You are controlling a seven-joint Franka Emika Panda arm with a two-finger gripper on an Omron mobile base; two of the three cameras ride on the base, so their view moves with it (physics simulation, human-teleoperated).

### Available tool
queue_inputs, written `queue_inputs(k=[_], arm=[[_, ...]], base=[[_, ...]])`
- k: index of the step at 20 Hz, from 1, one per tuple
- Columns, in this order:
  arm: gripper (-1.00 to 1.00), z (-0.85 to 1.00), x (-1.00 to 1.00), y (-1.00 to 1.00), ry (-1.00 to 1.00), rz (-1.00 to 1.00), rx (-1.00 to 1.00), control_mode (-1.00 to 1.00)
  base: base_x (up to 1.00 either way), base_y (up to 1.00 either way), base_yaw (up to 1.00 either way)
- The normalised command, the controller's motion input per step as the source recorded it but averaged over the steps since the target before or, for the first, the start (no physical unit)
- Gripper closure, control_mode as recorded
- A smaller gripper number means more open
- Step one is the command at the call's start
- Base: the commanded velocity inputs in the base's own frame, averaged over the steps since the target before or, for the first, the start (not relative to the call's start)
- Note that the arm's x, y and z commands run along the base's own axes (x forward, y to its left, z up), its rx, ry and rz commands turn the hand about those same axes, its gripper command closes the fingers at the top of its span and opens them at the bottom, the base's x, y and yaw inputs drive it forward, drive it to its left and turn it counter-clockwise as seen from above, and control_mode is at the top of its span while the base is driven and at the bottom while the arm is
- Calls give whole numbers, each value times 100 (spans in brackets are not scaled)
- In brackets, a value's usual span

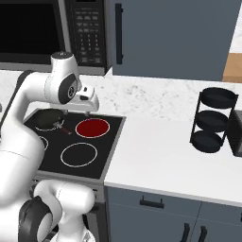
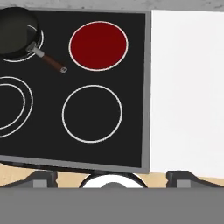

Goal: Turn off the rear right burner of the stove.

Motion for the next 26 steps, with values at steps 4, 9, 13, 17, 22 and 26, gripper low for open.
queue_inputs(k=[4, 9, 13, 17, 22, 26], arm=[[-100, 0, 0, 0, 0, 0, 0, -100], [-100, 0, -4, 1, 0, 0, 0, -100], [-100, -17, -31, 59, 0, 6, -6, -100], [-100, -51, -56, 100, 0, 14, -21, -100], [-100, -75, -59, 100, 0, 21, -33, -100], [-100, -89, -54, 100, 0, 27, -37, -100]], base=[[0, -2, 0], [0, 0, 0], [0, 0, 0], [0, 0, 0], [0, 0, 0], [0, 0, 0]])
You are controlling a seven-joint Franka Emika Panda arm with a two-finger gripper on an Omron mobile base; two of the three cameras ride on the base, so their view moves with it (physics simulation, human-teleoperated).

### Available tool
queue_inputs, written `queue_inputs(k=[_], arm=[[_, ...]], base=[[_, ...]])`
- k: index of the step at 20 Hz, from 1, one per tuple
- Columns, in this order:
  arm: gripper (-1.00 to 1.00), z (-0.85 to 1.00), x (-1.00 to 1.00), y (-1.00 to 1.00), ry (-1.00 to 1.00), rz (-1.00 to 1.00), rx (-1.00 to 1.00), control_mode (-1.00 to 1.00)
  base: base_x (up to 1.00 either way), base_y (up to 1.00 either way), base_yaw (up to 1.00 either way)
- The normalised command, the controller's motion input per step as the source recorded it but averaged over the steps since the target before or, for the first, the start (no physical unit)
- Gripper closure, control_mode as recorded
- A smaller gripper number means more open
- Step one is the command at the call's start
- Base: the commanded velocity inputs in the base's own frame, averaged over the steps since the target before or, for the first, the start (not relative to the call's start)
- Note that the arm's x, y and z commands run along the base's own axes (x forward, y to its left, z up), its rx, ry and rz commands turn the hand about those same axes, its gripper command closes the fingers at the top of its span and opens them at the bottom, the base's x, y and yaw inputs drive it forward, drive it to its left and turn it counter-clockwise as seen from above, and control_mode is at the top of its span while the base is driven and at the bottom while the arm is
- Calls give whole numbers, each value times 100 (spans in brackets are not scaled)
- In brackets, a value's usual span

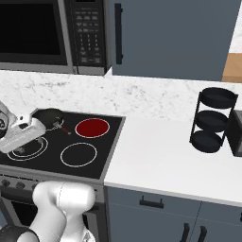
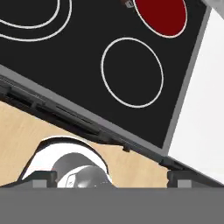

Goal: Turn off the rear right burner of the stove.

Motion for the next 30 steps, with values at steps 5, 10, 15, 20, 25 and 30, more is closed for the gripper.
queue_inputs(k=[5, 10, 15, 20, 25, 30], arm=[[-100, -100, -52, 100, -1, 35, -40, -100], [-100, -100, -16, 100, 0, 35, -39, -100], [-100, -99, 1, 100, 0, 30, -35, -100], [-100, -68, 18, 90, -17, 22, -33, -100], [-100, -9, 22, 60, -30, 5, -8, -100], [-100, -19, 6, 14, -18, 0, 30, -100]], base=[[0, 0, 0], [0, 0, 0], [0, 0, 0], [0, 0, 0], [0, 0, 0], [0, 0, 0]])
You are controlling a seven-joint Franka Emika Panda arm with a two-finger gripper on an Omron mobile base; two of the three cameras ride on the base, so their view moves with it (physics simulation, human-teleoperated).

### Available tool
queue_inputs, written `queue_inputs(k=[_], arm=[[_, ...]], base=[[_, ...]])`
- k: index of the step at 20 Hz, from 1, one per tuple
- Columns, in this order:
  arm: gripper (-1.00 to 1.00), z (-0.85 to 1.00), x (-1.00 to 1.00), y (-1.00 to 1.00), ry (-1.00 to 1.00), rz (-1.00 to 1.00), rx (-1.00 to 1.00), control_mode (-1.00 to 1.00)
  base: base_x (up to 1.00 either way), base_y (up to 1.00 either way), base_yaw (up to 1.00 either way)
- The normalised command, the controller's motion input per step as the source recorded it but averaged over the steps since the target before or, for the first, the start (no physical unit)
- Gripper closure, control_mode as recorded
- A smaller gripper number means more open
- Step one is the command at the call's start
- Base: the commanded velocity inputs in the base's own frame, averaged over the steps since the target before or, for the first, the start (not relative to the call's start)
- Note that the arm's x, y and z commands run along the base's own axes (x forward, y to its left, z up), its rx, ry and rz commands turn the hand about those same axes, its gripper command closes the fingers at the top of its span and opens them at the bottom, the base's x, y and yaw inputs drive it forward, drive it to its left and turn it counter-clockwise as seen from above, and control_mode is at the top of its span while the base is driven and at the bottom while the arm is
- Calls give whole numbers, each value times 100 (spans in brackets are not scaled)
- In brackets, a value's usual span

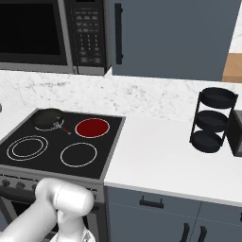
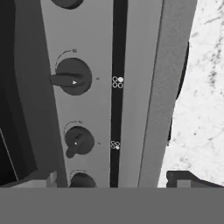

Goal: Turn off the rear right burner of the stove.

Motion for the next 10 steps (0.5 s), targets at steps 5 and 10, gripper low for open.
queue_inputs(k=[5, 10], arm=[[-100, -17, 12, 0, -12, 0, 51, -100], [-100, -3, 9, -36, -6, 8, 39, -100]], base=[[0, 0, 0], [0, 0, 0]])
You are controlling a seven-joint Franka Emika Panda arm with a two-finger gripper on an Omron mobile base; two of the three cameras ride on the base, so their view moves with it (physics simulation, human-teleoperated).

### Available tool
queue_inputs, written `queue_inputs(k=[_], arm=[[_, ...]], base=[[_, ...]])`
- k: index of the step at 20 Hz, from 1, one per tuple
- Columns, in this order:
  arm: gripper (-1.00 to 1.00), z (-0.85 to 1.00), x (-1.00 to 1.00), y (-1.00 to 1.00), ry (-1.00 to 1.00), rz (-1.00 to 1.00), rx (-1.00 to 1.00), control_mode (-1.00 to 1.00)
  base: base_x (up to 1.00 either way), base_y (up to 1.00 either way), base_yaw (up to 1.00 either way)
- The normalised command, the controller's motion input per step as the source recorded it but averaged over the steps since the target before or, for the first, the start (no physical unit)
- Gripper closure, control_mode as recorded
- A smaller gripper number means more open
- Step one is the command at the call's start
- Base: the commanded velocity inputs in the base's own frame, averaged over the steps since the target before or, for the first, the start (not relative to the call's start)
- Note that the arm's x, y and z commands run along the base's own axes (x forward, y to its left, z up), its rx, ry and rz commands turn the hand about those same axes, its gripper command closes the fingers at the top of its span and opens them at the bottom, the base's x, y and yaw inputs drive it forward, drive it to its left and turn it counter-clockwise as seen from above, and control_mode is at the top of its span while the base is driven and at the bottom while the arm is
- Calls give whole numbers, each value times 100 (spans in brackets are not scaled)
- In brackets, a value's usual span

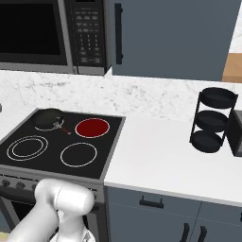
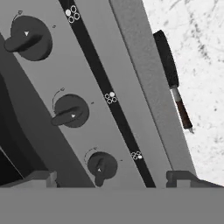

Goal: Turn off the rear right burner of the stove.

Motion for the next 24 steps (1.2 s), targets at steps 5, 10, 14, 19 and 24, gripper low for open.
queue_inputs(k=[5, 10, 14, 19, 24], arm=[[-100, -2, 0, -67, -3, 17, 7, -100], [-100, -6, -6, -90, -7, 18, 7, -100], [-100, -2, 2, -59, -6, 17, 4, -100], [-100, -5, 1, -4, -7, 12, 15, -100], [-100, -3, 11, 26, -3, 8, 15, -100]], base=[[0, 0, 0], [0, 0, 0], [0, 0, 0], [0, 0, 0], [0, 0, 0]])
